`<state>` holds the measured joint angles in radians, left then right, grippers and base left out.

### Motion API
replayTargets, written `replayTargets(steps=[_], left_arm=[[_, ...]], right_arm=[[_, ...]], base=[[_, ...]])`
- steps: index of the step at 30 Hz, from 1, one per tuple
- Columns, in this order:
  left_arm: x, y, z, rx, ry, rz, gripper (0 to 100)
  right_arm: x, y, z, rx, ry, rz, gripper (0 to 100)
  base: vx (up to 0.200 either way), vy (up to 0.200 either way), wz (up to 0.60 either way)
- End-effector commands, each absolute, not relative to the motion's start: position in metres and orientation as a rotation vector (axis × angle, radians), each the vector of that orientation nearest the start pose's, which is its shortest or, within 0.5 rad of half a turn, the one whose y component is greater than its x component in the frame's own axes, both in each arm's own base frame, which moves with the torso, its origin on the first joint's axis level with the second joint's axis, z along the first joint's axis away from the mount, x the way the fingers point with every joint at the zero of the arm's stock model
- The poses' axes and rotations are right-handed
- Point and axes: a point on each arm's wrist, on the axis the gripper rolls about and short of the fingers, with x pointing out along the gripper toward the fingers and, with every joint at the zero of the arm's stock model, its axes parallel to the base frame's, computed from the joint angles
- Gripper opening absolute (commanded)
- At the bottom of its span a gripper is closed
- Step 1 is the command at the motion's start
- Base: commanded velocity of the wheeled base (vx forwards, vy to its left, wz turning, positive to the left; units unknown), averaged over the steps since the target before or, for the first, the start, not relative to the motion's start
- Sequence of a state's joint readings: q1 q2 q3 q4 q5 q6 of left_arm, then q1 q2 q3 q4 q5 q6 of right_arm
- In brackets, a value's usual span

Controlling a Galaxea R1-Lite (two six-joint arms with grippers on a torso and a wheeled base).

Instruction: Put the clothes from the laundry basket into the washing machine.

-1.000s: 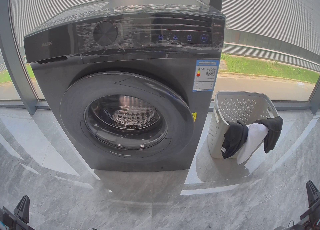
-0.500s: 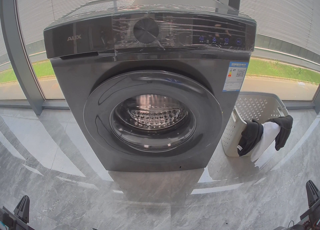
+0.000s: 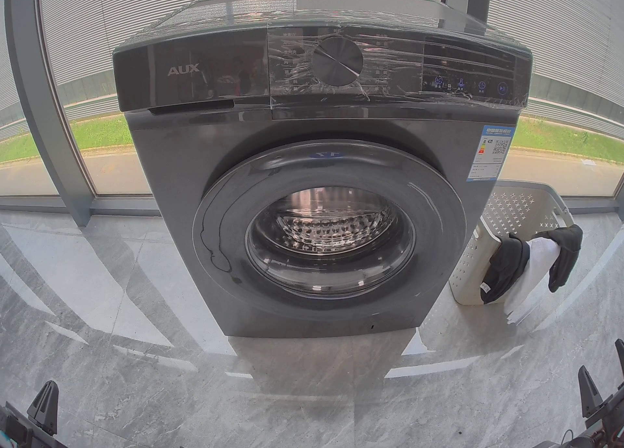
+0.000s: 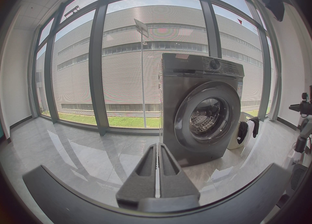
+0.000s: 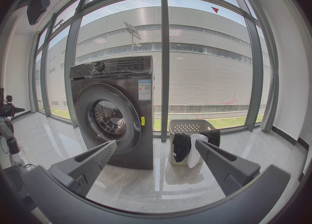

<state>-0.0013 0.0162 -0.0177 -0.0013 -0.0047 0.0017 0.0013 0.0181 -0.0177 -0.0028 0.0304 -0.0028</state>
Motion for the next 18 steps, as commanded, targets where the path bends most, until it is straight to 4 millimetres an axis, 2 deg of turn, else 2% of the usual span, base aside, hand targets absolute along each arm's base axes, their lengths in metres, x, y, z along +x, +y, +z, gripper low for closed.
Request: replayTargets(steps=[1,3,18], left_arm=[[-0.0228,-0.0001,0.0756,0.003,-0.002,-0.006,0],[-0.0227,-0.0001,0.0757,0.003,0.0,-0.006,0],[-0.0228,-0.0001,0.0756,0.003,-0.002,-0.006,0]], right_arm=[[-0.0228,0.0007,0.0758,-0.003,-0.003,0.032,100],[-0.0228,0.0007,0.0758,-0.003,-0.003,0.032,100],[-0.0228,0.0007,0.0758,-0.005,-0.003,0.032,100]], base=[[0.0,0.0,0.0],[0.0,0.0,0.0],[-0.2,0.0,0.0]])
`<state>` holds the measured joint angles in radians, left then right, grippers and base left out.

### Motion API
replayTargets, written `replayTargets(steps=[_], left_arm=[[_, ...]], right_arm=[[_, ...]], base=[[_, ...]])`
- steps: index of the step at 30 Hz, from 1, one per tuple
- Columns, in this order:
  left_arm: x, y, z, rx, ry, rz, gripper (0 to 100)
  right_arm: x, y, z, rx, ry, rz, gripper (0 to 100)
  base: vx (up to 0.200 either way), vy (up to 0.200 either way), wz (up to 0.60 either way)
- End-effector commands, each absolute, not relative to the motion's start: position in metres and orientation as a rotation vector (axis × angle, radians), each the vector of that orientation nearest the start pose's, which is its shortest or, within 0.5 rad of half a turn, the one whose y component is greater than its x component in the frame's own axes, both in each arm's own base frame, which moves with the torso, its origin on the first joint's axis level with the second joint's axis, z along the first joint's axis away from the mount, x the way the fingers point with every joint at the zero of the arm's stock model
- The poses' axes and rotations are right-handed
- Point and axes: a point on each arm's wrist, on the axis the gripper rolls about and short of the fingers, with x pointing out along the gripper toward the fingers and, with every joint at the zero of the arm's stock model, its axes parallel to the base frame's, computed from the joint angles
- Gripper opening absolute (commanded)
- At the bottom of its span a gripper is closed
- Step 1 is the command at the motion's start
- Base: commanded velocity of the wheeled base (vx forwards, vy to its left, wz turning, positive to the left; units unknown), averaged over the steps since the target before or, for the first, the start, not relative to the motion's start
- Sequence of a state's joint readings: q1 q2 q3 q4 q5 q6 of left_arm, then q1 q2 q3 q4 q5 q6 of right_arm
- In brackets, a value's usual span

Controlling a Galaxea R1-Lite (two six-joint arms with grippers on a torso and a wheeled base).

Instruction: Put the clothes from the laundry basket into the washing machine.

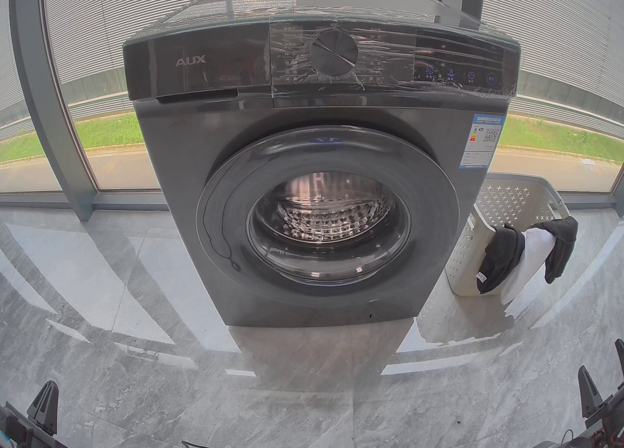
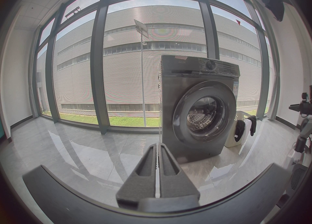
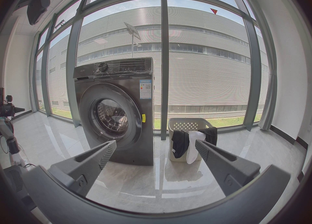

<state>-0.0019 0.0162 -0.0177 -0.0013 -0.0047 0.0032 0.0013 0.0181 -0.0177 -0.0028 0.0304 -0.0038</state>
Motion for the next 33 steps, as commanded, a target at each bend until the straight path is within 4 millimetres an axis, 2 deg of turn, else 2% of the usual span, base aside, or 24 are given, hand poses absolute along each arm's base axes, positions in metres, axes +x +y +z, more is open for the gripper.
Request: replayTargets(steps=[1,15,21,31,32,33], left_arm=[[-0.0228,-0.0001,0.0756,0.003,-0.002,-0.006,0],[-0.0227,-0.0001,0.0757,0.005,0.0,-0.009,0],[-0.0228,0.0,0.0756,0.002,-0.002,-0.005,0],[-0.0228,-0.0001,0.0756,0.003,-0.002,-0.006,0],[-0.0228,-0.0001,0.0758,0.003,-0.003,-0.006,100],[-0.0228,0.0,0.0758,0.002,-0.003,-0.005,100]], right_arm=[[-0.0228,0.0007,0.0758,-0.005,-0.003,0.032,100],[-0.0228,0.0007,0.0758,-0.005,-0.003,0.032,100],[-0.0228,0.0007,0.0758,-0.005,-0.003,0.032,100],[-0.0228,0.0007,0.0758,-0.005,-0.003,0.034,100],[-0.0228,0.0007,0.0758,-0.005,-0.003,0.034,100],[-0.0228,0.0007,0.0758,-0.005,-0.003,0.034,100]], base=[[0.0,0.0,0.0],[0.0,0.0,0.0],[-0.2,0.0,0.0],[0.0,0.0,0.0],[0.0,0.0,0.0],[0.0,0.0,0.0]])
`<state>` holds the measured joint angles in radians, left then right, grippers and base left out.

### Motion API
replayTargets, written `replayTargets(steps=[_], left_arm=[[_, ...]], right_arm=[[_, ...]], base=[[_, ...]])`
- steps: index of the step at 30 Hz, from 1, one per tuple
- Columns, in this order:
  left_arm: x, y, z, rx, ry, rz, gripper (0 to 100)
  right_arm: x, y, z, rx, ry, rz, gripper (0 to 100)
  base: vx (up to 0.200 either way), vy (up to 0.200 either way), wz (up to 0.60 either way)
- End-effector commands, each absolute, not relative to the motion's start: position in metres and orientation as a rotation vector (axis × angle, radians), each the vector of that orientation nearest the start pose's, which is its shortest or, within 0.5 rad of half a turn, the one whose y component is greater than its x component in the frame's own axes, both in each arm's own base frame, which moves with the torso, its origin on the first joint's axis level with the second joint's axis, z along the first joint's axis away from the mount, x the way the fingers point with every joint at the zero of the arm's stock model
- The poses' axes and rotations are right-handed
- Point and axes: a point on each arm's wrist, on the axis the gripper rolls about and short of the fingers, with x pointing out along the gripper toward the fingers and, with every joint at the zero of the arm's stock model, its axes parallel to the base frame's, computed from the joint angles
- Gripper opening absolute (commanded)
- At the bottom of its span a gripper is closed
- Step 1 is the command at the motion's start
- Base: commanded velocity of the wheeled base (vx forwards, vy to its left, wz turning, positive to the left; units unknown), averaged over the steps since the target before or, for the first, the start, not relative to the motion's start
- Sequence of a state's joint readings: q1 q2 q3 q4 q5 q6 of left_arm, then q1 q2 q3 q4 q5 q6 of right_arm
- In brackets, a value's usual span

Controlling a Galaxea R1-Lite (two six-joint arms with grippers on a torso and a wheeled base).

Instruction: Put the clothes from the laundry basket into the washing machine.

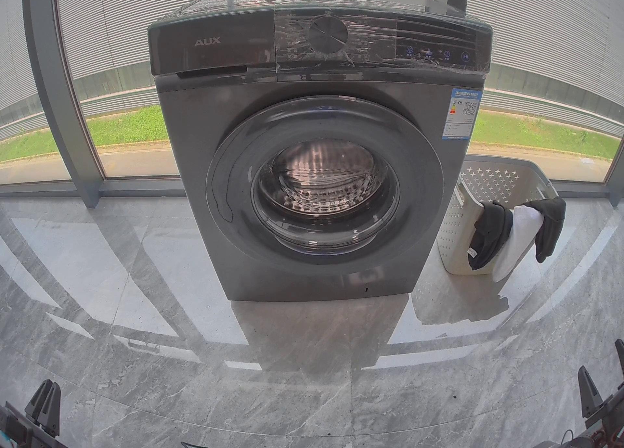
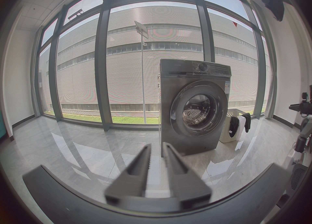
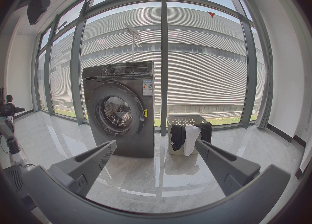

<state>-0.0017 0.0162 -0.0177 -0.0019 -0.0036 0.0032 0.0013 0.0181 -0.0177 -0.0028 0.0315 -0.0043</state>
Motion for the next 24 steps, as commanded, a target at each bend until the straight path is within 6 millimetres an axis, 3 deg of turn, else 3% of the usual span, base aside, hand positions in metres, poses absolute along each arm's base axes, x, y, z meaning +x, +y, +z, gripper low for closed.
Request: replayTargets(steps=[1,24], left_arm=[[-0.0228,0.0,0.0758,0.002,-0.003,-0.003,100],[-0.0228,0.0,0.0758,0.002,-0.003,-0.008,100]], right_arm=[[-0.0228,0.0007,0.0758,-0.005,-0.003,0.034,100],[-0.0228,0.0007,0.0758,-0.005,-0.003,0.032,100]], base=[[0.0,0.0,0.0],[0.0,0.0,0.0]])
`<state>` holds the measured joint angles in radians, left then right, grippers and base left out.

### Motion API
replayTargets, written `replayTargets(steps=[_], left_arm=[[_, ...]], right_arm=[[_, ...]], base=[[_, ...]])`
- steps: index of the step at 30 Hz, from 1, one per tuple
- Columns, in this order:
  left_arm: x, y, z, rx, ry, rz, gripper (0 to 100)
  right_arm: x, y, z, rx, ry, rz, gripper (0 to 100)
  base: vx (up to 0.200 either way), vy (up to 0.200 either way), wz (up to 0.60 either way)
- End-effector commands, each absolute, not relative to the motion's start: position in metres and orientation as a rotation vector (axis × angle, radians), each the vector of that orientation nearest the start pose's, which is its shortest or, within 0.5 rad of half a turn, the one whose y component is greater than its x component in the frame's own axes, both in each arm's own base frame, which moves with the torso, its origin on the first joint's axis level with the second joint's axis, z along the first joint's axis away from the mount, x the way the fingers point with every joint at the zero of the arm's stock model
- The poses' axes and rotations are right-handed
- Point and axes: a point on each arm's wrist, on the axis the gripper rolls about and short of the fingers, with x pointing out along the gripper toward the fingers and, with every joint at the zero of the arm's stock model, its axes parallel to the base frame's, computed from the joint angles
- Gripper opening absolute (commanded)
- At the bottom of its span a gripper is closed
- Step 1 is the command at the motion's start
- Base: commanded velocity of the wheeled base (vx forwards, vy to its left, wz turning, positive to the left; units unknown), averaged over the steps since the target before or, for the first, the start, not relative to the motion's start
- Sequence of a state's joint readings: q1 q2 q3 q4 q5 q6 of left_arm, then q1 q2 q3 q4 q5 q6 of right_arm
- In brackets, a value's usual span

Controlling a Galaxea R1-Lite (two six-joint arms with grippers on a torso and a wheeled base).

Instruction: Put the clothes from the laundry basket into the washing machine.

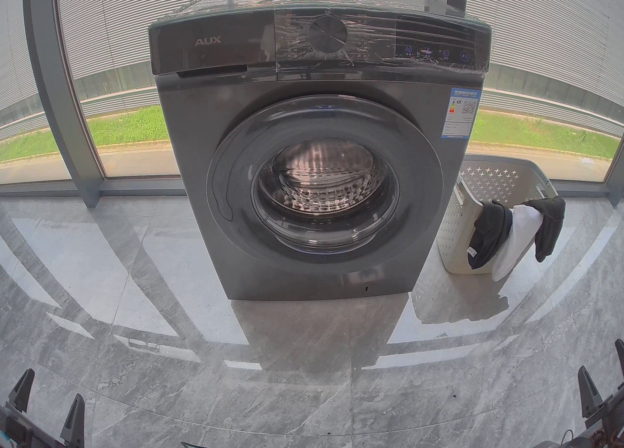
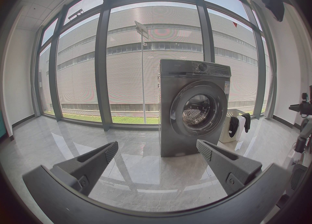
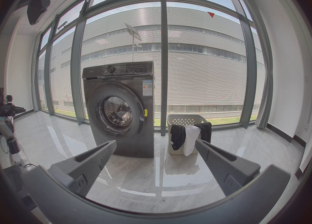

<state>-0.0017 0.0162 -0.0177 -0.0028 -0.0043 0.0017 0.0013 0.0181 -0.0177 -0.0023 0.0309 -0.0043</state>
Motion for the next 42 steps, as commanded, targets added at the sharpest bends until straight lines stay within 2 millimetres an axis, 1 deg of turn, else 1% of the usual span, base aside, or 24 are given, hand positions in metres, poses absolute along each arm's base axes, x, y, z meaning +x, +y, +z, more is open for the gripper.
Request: replayTargets(steps=[1,4,5,16,17,18,19,20,21,22,23,24,25,26,27,28,31,32,33,34,35,38,41,42], left_arm=[[-0.023,0.0,0.076,0.002,-0.003,-0.006,100],[-0.023,0.0,0.076,0.002,-0.002,-0.006,100],[-0.023,0.0,0.076,0.002,-0.003,-0.006,100],[-0.023,0.0,0.076,0.0,-0.003,-0.005,100],[-0.023,0.0,0.076,0.0,-0.002,-0.005,100],[-0.023,0.0,0.076,0.0,-0.002,-0.005,100],[-0.023,0.0,0.076,0.0,-0.002,-0.005,100],[-0.023,0.0,0.076,0.0,-0.002,-0.005,100],[-0.023,0.0,0.076,0.0,0.0,-0.006,100],[-0.023,0.0,0.076,0.0,0.0,-0.006,100],[-0.023,0.0,0.076,0.0,-0.003,-0.005,100],[-0.023,0.0,0.076,0.0,-0.003,-0.005,100],[-0.023,0.0,0.076,0.0,-0.003,-0.005,100],[-0.023,0.0,0.076,0.0,-0.003,-0.005,100],[-0.023,0.0,0.076,0.0,-0.002,-0.005,100],[-0.023,0.0,0.076,0.0,-0.002,-0.005,100],[-0.023,0.0,0.076,-0.002,-0.003,-0.005,100],[-0.023,0.0,0.076,-0.002,-0.003,-0.005,100],[-0.023,0.0,0.076,-0.002,-0.003,-0.005,100],[-0.023,0.0,0.076,-0.002,-0.003,-0.005,100],[-0.023,0.0,0.076,-0.002,-0.003,-0.005,100],[-0.023,0.0,0.076,-0.002,-0.003,-0.005,100],[-0.023,0.0,0.076,-0.002,-0.003,-0.005,100],[-0.023,0.0,0.076,-0.002,-0.002,-0.005,100]], right_arm=[[-0.023,0.001,0.076,-0.005,-0.003,0.032,100],[-0.023,0.001,0.076,-0.005,-0.003,0.032,100],[-0.023,0.001,0.076,-0.005,-0.002,0.032,0],[-0.023,0.001,0.076,-0.025,-0.005,0.038,0],[-0.024,0.001,0.081,-0.048,-0.035,0.044,0],[-0.025,0.001,0.091,-0.06,-0.077,0.05,0],[-0.031,0.001,0.122,-0.064,-0.186,0.059,0],[-0.031,0.001,0.163,-0.056,-0.261,0.059,0],[-0.025,0.001,0.203,-0.042,-0.299,0.062,0],[-0.025,0.001,0.203,-0.042,-0.299,0.062,0],[-0.014,0.001,0.289,-0.035,-0.397,0.088,0],[-0.013,0.001,0.294,-0.035,-0.402,0.091,0],[0.006,0.002,0.341,-0.035,-0.424,0.132,0],[0.019,0.003,0.357,-0.044,-0.419,0.155,0],[0.028,0.005,0.367,-0.056,-0.413,0.177,0],[0.045,0.007,0.377,-0.085,-0.393,0.209,0],[0.088,0.013,0.386,-0.142,-0.332,0.276,0],[0.105,0.017,0.388,-0.154,-0.308,0.316,0],[0.113,0.019,0.388,-0.157,-0.297,0.334,0],[0.131,0.024,0.387,-0.157,-0.267,0.37,0],[0.145,0.029,0.384,-0.155,-0.241,0.395,0],[0.176,0.042,0.372,-0.148,-0.171,0.445,0],[0.202,0.05,0.357,-0.146,-0.098,0.467,0],[0.207,0.053,0.354,-0.147,-0.084,0.474,0]], base=[[0.0,0.0,0.0],[0.0,0.0,0.0],[0.0,0.0,0.0],[0.0,0.0,0.0],[0.0,0.0,0.0],[0.0,0.0,0.0],[0.0,0.0,0.0],[0.0,0.0,0.0],[0.0,0.0,0.0],[0.0,0.0,0.0],[0.0,0.0,0.0],[0.0,0.0,0.0],[0.0,0.0,0.0],[0.0,0.0,0.0],[0.0,0.0,0.0],[0.0,0.0,0.0],[0.0,0.0,0.0],[0.0,0.0,0.0],[0.0,0.0,0.0],[0.0,0.0,0.0],[0.0,0.0,0.0],[0.0,0.0,0.0],[0.0,0.0,0.0],[0.0,0.0,0.0]])
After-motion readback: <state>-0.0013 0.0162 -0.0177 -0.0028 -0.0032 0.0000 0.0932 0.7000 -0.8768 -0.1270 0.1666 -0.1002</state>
